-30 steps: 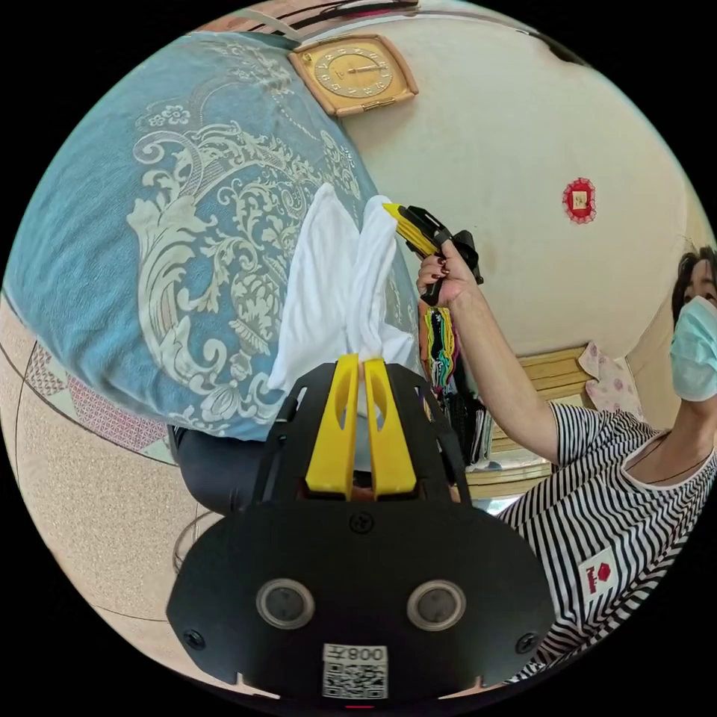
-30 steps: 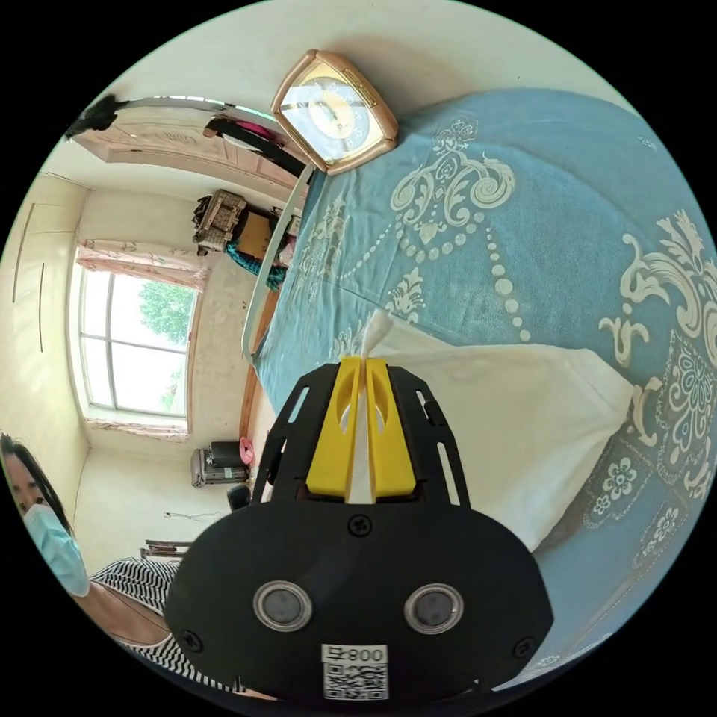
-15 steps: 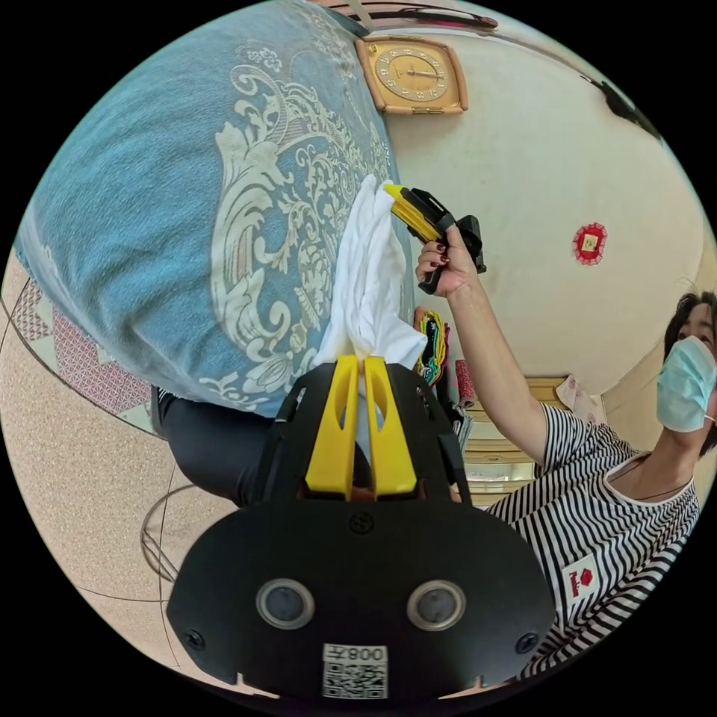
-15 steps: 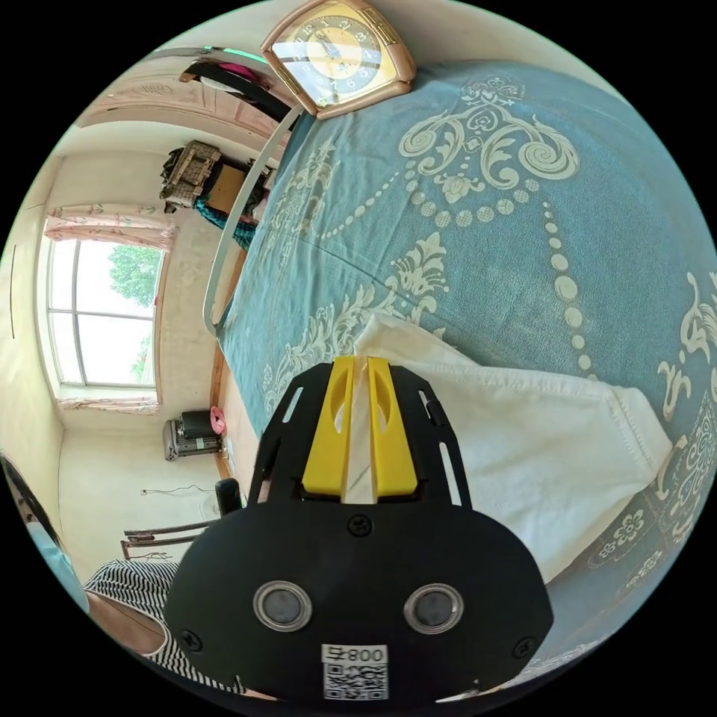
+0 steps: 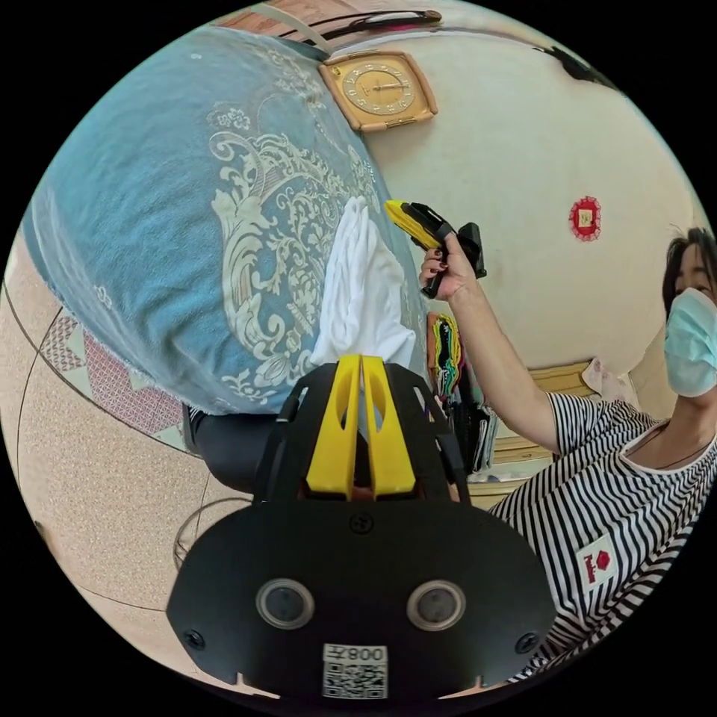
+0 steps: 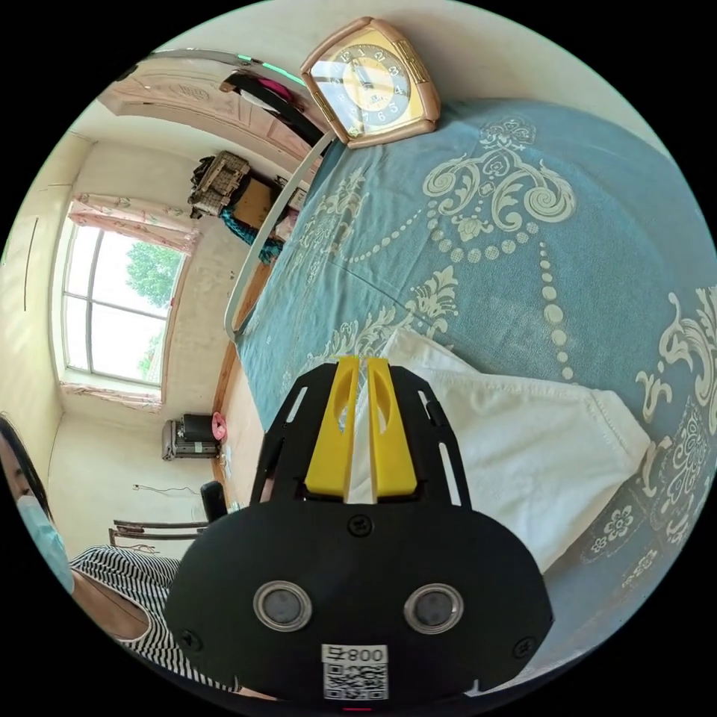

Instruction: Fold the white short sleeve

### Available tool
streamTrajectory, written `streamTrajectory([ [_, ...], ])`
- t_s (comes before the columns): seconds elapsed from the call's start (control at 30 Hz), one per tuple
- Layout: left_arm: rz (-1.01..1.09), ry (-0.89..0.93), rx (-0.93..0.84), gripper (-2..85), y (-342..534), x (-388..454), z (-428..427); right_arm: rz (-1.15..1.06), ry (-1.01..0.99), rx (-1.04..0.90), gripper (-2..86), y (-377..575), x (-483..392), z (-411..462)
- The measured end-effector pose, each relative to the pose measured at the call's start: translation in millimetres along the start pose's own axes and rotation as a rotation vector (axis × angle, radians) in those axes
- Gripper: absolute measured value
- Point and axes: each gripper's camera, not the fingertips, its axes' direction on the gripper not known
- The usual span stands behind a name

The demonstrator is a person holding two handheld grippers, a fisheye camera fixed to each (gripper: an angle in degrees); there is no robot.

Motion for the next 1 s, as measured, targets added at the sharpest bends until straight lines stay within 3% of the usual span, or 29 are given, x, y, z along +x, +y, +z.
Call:
streamTrajectory([
  [0.13,0.026,-0.007,-0.026,0.2,-10,0,17,0.044,0.066,-0.126,1.0,25,-17,-7],
  [0.3,0.062,-0.136,-0.06,0.1,-11,5,29,-0.089,0.071,-0.028,3.0,101,-91,-86],
  [0.4,0.086,-0.169,-0.076,0.1,-9,9,32,-0.197,0.201,-0.023,4.7,190,-155,-125],
  [0.47,0.085,-0.159,-0.071,0.1,-9,10,34,-0.251,0.385,-0.091,6.0,262,-201,-126],
  [0.57,0.095,-0.166,-0.06,0.1,-9,17,35,-0.263,0.491,-0.143,7.8,320,-242,-120],
  [0.77,0.146,-0.199,-0.071,0.1,-9,38,43,-0.419,0.755,-0.18,8.0,370,-316,-95],
  [1.0,0.155,-0.26,-0.092,0.1,-10,49,51,-0.442,0.845,-0.199,6.6,409,-361,-92],
])
